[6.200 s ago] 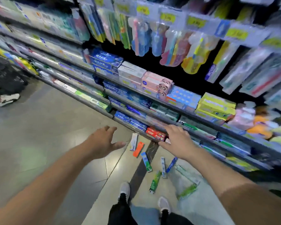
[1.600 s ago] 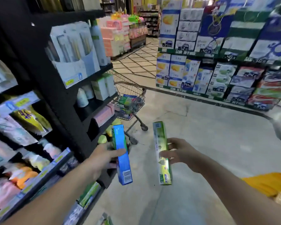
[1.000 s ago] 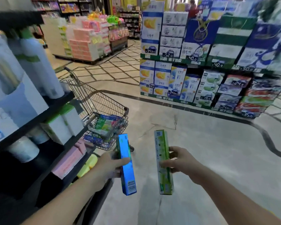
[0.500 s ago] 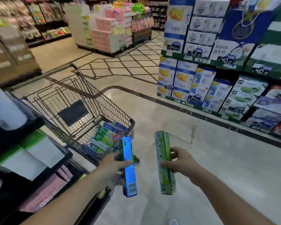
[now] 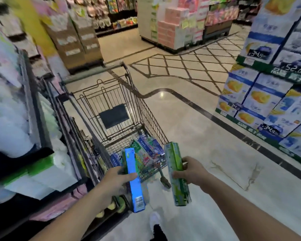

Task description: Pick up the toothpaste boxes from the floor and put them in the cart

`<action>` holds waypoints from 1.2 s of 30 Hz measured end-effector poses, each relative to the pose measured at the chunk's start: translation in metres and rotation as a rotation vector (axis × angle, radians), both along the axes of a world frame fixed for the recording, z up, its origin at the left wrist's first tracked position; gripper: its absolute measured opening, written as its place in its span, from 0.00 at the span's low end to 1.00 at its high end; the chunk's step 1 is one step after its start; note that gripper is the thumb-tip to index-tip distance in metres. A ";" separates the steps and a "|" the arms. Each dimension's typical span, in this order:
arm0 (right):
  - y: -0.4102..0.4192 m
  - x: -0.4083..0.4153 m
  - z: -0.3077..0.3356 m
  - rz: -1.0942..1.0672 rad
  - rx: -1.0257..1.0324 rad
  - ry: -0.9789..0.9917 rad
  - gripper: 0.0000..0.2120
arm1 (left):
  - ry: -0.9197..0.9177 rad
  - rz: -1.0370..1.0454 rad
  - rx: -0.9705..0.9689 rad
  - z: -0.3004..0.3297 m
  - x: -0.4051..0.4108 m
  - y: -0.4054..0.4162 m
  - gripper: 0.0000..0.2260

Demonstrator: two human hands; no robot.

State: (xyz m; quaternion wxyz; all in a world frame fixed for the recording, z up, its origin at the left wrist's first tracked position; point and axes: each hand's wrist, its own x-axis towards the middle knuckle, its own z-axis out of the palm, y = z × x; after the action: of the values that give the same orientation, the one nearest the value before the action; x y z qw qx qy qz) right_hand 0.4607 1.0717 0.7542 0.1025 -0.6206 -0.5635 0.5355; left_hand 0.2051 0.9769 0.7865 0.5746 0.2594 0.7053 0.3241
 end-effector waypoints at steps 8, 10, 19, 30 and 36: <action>0.125 -0.069 -0.005 0.074 -0.026 -0.086 0.21 | -0.080 0.122 -0.027 -0.033 -0.058 0.094 0.11; 0.151 -0.086 -0.008 0.093 -0.004 -0.125 0.20 | -0.083 0.119 -0.031 -0.039 -0.068 0.115 0.11; 0.237 -0.155 -0.077 0.295 0.009 -0.357 0.10 | -0.095 0.274 -0.117 -0.095 -0.091 0.174 0.09; 0.303 -0.199 -0.224 0.347 -0.129 -0.481 0.10 | -0.139 0.353 -0.282 -0.206 -0.091 0.233 0.24; 0.317 -0.198 -0.275 0.331 -0.129 -0.486 0.15 | -0.134 0.325 -0.317 -0.272 -0.070 0.268 0.17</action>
State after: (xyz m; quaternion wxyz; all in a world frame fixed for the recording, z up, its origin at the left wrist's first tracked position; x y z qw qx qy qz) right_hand 0.2625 1.3882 0.4788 -0.1637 -0.6358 -0.6298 0.4152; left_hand 0.1356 1.2445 0.5149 0.5942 0.0268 0.7401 0.3139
